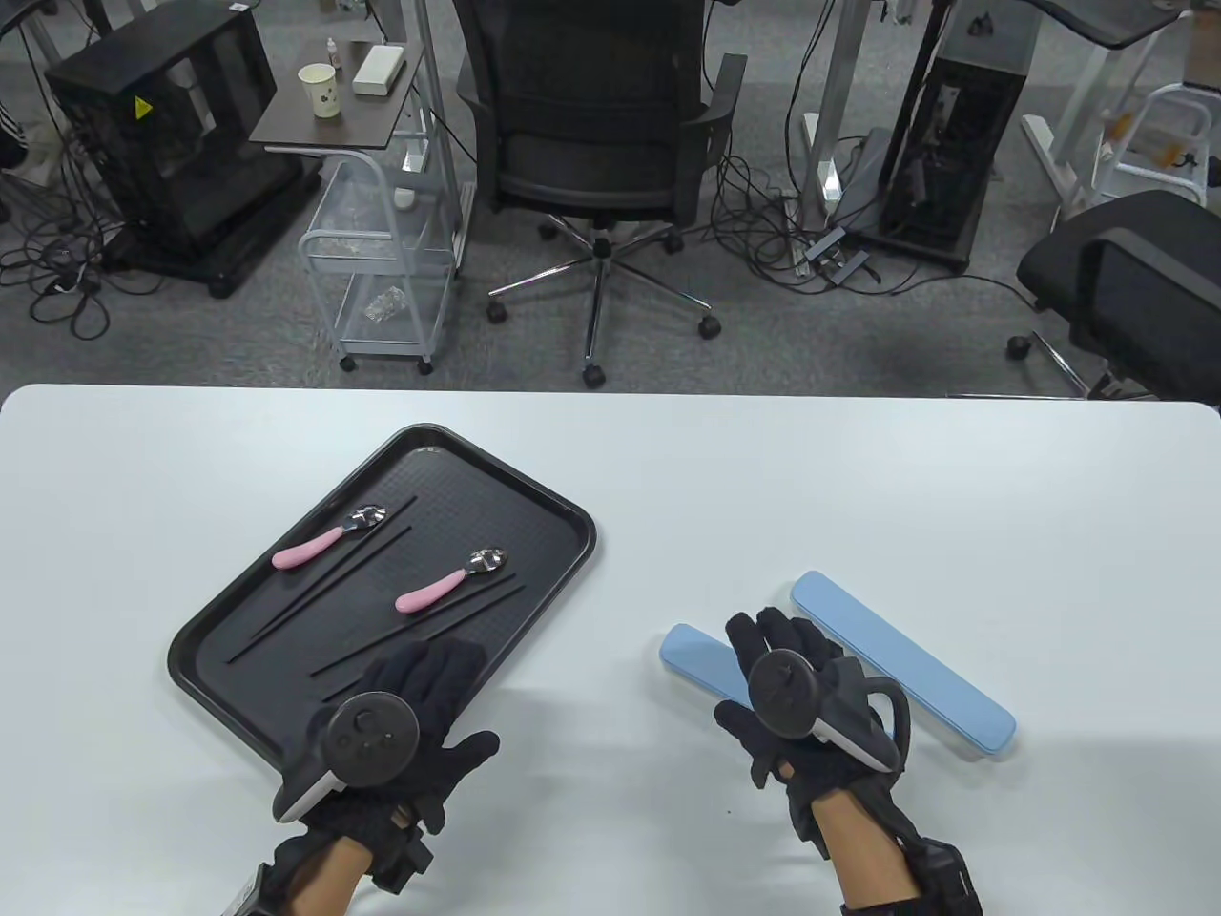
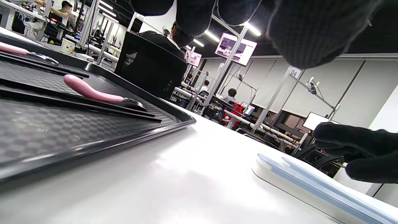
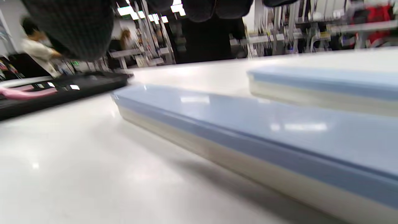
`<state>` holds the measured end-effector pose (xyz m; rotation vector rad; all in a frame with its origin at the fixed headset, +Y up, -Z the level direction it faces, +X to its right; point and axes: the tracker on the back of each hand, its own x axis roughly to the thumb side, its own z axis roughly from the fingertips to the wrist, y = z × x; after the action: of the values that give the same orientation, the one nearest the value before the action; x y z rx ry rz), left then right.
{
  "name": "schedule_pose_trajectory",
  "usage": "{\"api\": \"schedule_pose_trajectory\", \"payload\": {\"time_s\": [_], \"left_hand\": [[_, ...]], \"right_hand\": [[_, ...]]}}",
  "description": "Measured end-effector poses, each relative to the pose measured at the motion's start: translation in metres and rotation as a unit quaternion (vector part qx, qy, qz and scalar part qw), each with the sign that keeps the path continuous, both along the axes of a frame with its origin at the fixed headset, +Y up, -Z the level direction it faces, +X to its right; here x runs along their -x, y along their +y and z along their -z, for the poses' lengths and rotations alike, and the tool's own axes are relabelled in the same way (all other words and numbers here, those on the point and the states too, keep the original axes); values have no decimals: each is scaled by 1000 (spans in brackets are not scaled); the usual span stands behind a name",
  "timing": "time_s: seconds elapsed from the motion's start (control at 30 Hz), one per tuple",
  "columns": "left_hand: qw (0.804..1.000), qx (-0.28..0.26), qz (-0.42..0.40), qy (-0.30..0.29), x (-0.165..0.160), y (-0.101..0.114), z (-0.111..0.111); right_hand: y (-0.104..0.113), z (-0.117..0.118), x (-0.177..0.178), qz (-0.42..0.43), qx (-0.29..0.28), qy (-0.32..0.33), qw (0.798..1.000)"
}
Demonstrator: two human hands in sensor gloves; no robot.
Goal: Slide to open lunch boxes and place utensils
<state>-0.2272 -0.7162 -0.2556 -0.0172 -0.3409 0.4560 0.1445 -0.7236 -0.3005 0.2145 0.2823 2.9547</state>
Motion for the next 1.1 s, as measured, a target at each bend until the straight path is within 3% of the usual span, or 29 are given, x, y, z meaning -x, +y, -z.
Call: {"api": "schedule_pose_trajectory", "payload": {"time_s": [0.27, 0.53, 0.63, 0.87, 1.1], "left_hand": [[1000, -3, -13, 2, 3, 2, -1], [1000, -3, -14, 1, 4, 2, -1], [1000, -1, -16, 1, 4, 2, -1], [1000, -7, -19, -1, 4, 2, -1], [1000, -11, -16, -9, 0, 1, -2]], "right_hand": [[-19, 36, -3, -48, 63, -45, 996], [-40, 39, 1, -58, 109, -28, 992], [-45, 37, 2, -88, 96, -24, 991], [-45, 35, 3, -62, 76, -23, 995], [-20, 16, 13, -14, 8, 18, 1000]]}}
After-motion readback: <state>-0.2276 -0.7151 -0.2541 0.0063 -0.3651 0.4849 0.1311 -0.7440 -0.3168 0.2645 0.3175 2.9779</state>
